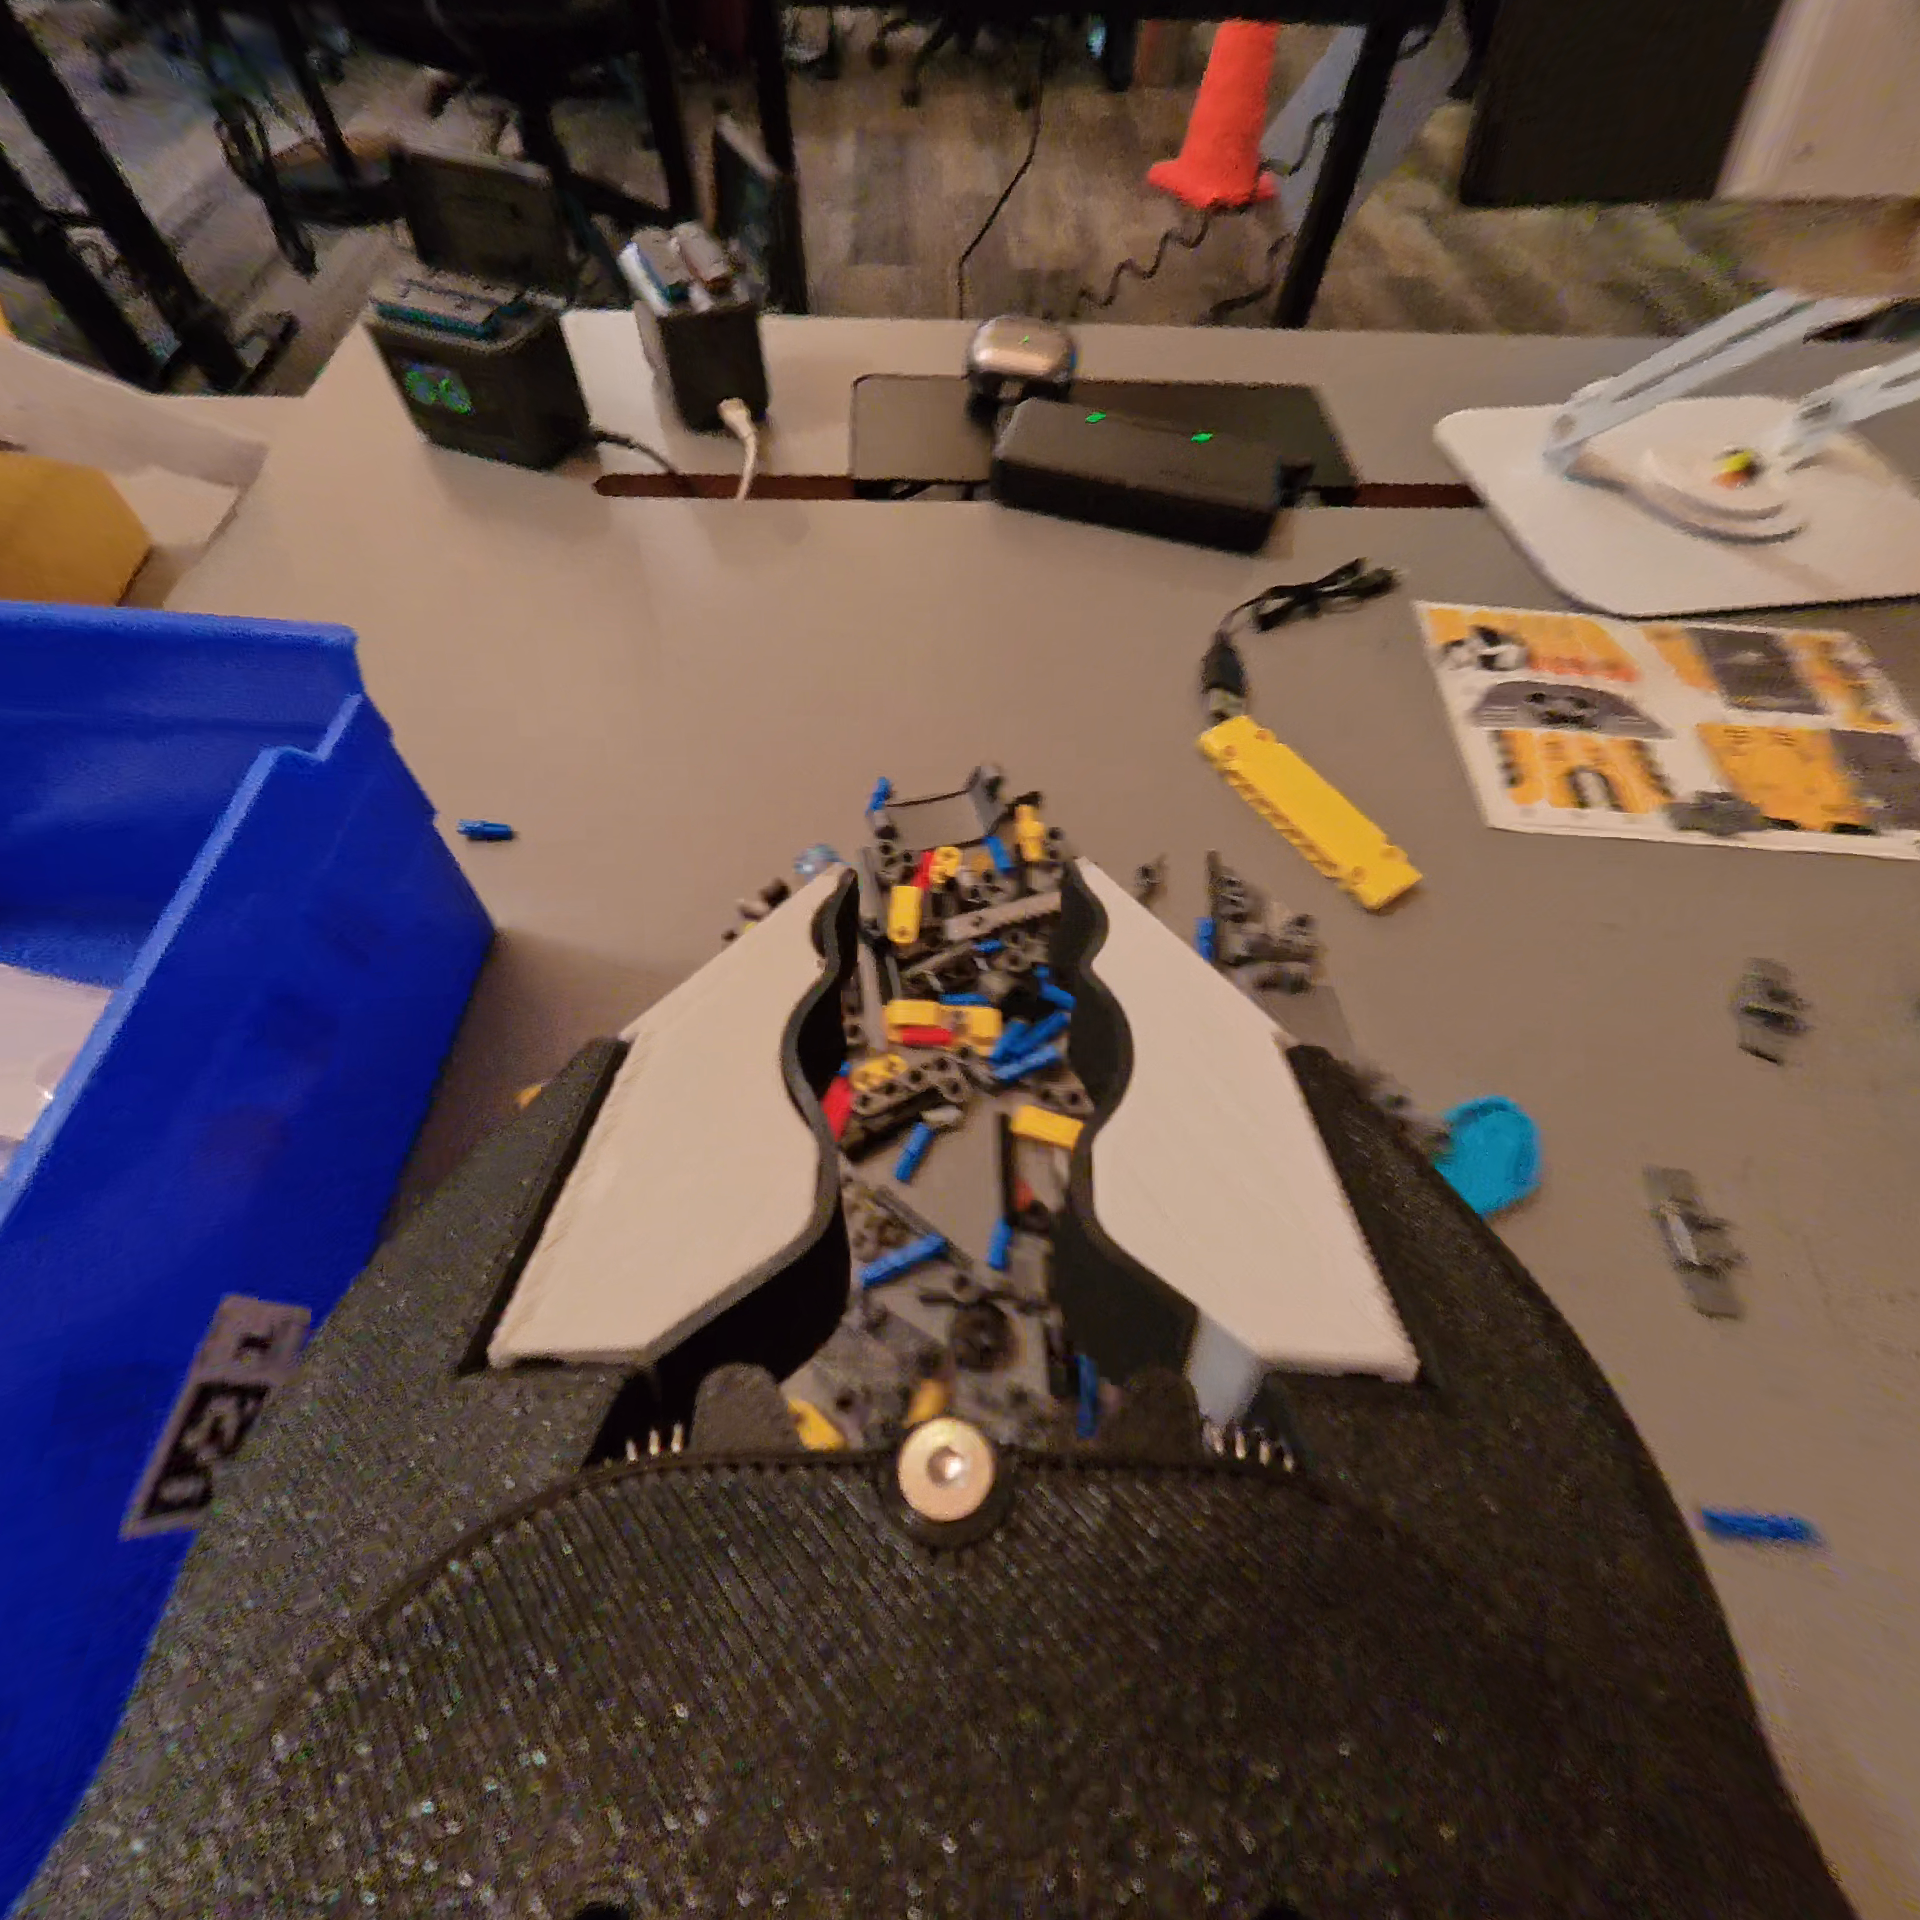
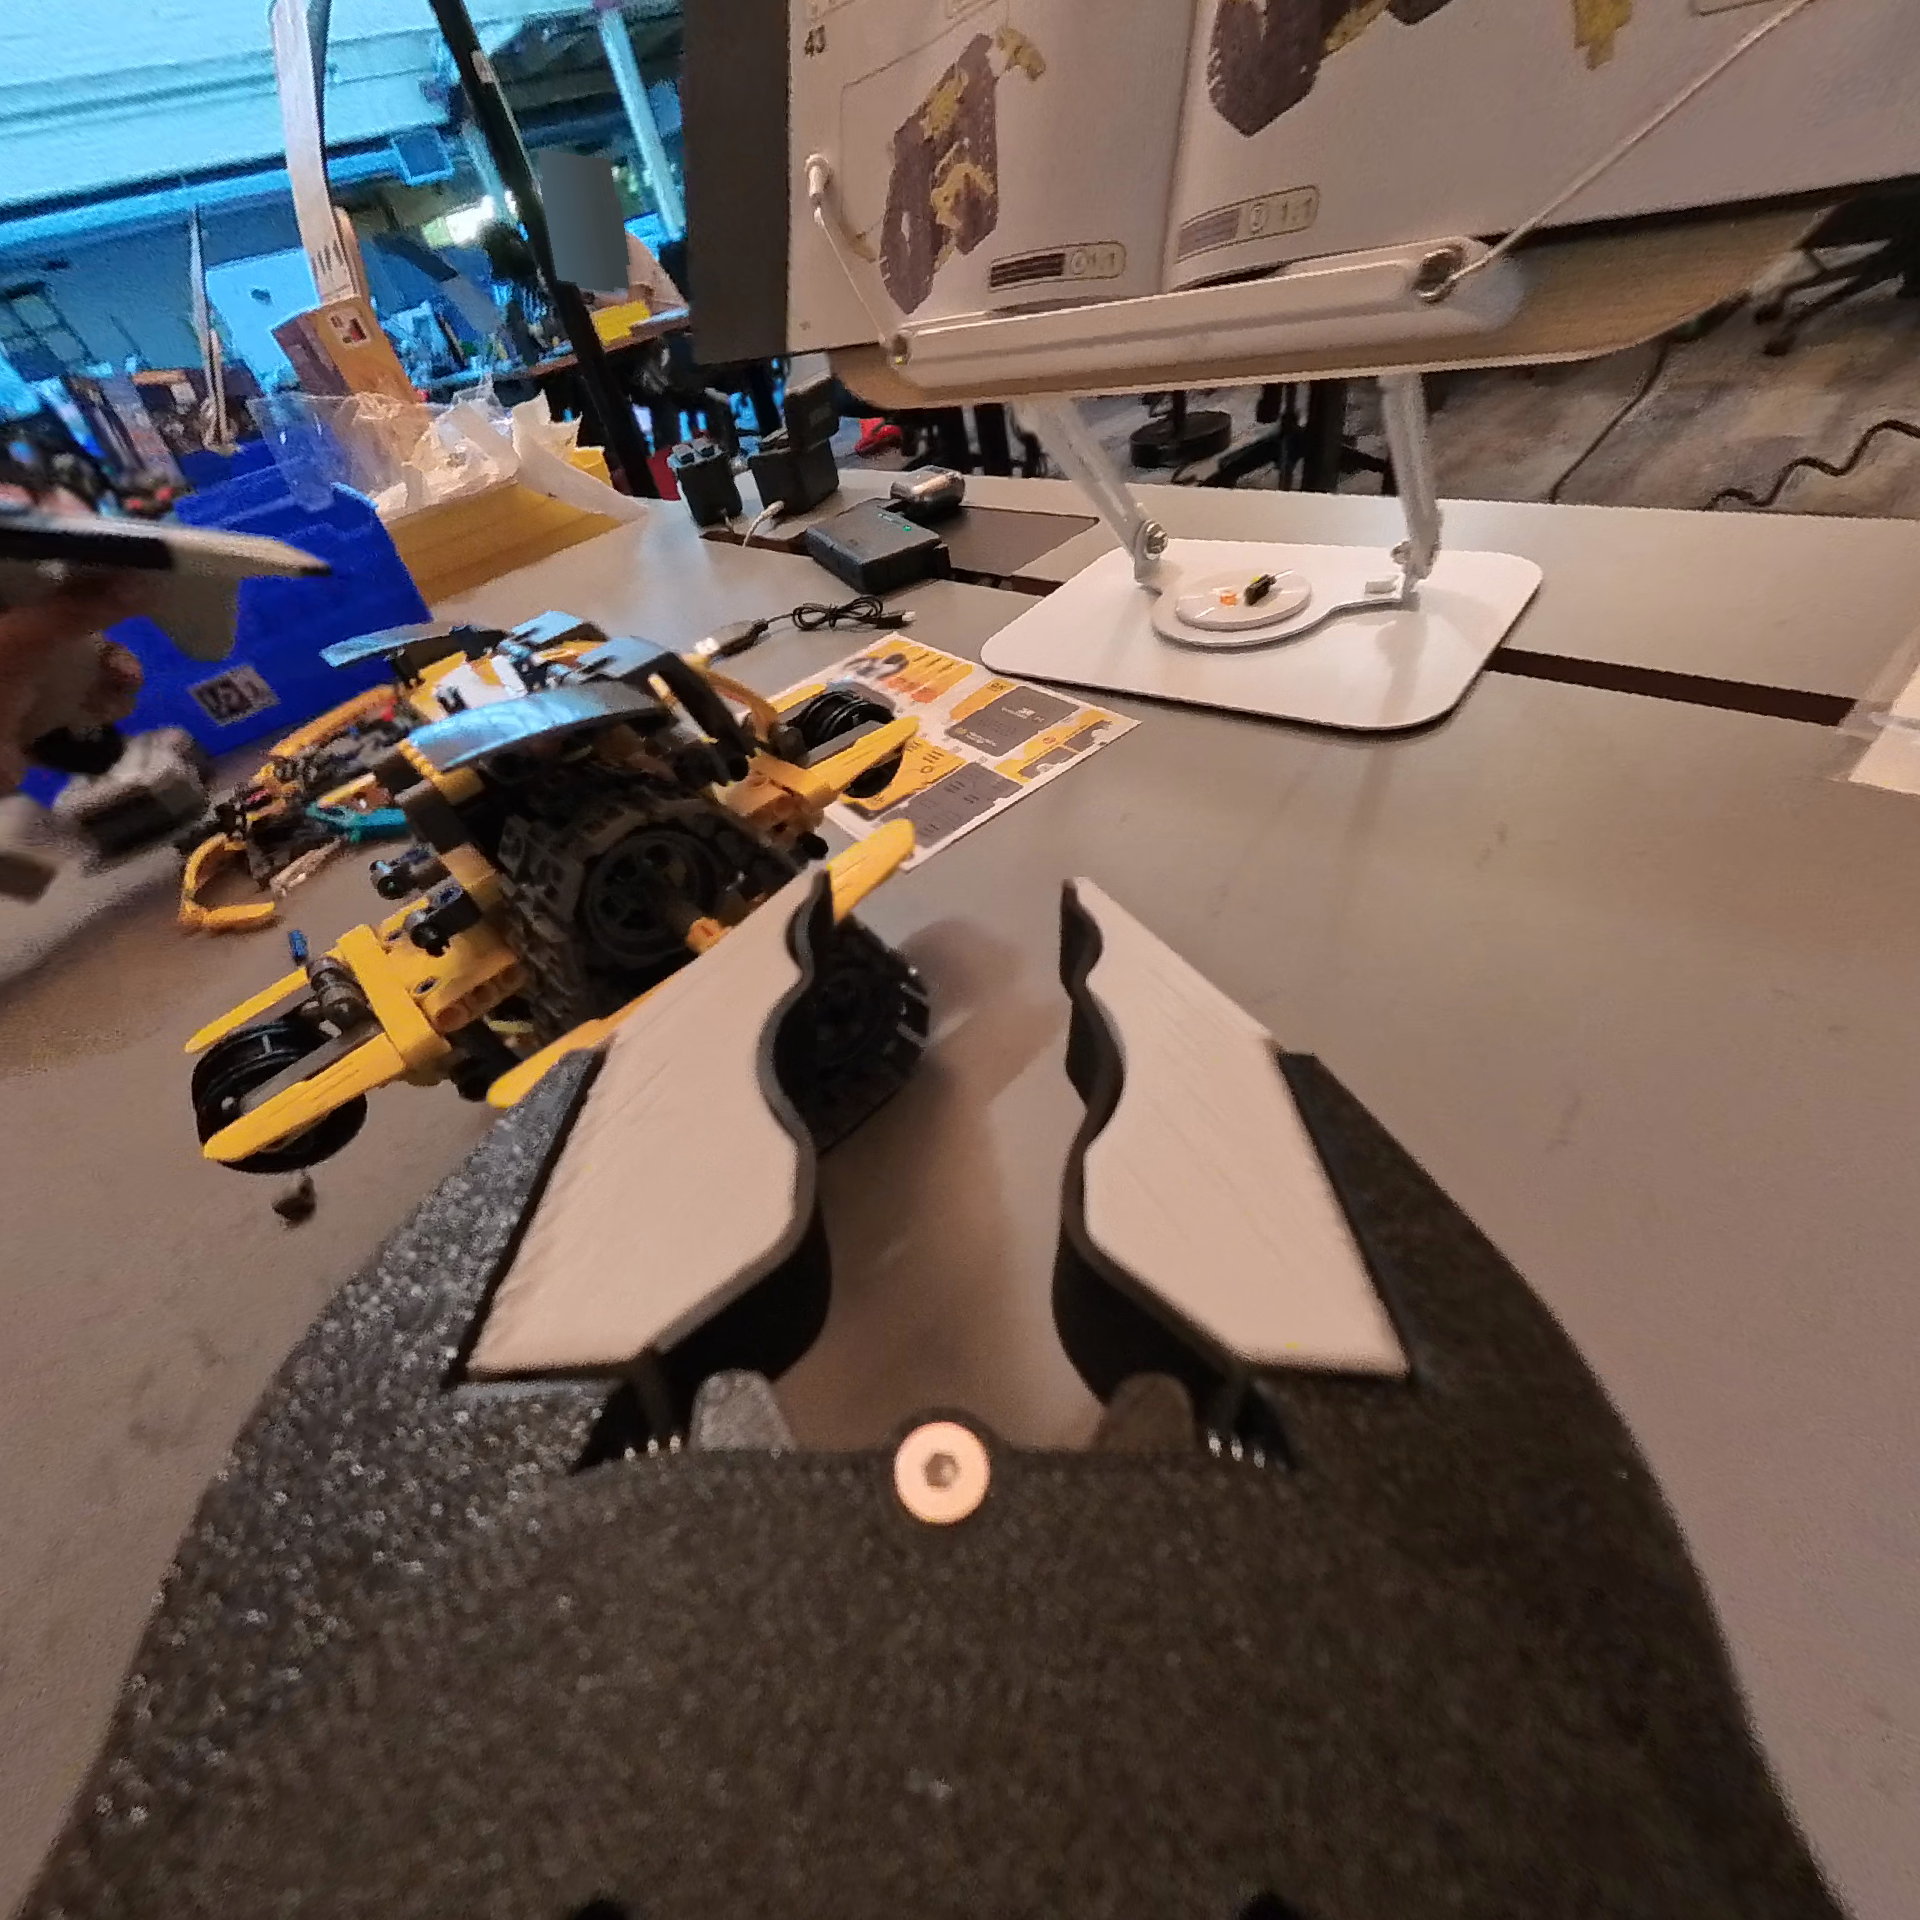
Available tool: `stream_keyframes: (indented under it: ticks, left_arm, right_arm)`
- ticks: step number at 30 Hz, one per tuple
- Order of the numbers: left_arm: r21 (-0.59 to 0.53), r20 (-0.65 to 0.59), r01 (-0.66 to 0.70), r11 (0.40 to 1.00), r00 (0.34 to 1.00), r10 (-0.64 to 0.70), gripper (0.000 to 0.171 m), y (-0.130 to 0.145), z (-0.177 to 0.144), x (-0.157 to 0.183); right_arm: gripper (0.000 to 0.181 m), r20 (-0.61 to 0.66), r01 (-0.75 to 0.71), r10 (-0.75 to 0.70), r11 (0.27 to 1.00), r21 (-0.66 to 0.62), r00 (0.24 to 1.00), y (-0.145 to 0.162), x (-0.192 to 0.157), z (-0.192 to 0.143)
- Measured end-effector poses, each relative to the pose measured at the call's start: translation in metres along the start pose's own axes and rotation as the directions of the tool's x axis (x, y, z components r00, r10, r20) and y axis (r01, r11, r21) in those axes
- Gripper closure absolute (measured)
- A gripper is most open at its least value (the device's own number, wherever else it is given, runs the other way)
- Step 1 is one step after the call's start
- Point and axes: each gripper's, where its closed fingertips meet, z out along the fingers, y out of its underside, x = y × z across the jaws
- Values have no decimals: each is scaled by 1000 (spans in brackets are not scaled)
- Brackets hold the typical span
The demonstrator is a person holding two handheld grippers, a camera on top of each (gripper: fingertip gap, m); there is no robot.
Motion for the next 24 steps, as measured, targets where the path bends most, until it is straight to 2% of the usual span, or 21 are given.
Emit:
stream_keyframes:
  ticks: [2, 4, 7, 11, 16, 24]
  left_arm:
    - [-11, -37, -61, 998, 997, 61, 151, 11, -23, 21]
    - [-79, -80, -124, 989, 990, 117, 159, 36, -42, 41]
    - [-173, -164, -151, 973, 979, 123, 160, 73, -59, 67]
    - [-256, -142, -182, 949, 978, 149, 160, 103, -59, 70]
    - [-288, -143, -196, 937, 977, 160, 156, 116, -48, 74]
    - [-289, -116, -260, 921, 965, 236, 146, 116, -38, 81]
  right_arm:
    - [138, -8, -44, 45, 999, 27, 999, -4, 6, -3]
    - [138, -7, -89, 90, 994, 58, 996, -8, 10, -6]
    - [137, 8, -130, 129, 989, 71, 992, -10, 8, -4]
    - [139, -34, 11, -9, 999, 35, 999, -7, 1, 0]
    - [140, -76, 129, -125, 991, 47, 989, -14, -4, -4]
    - [140, -97, 111, -103, 990, 84, 990, -22, 3, -11]
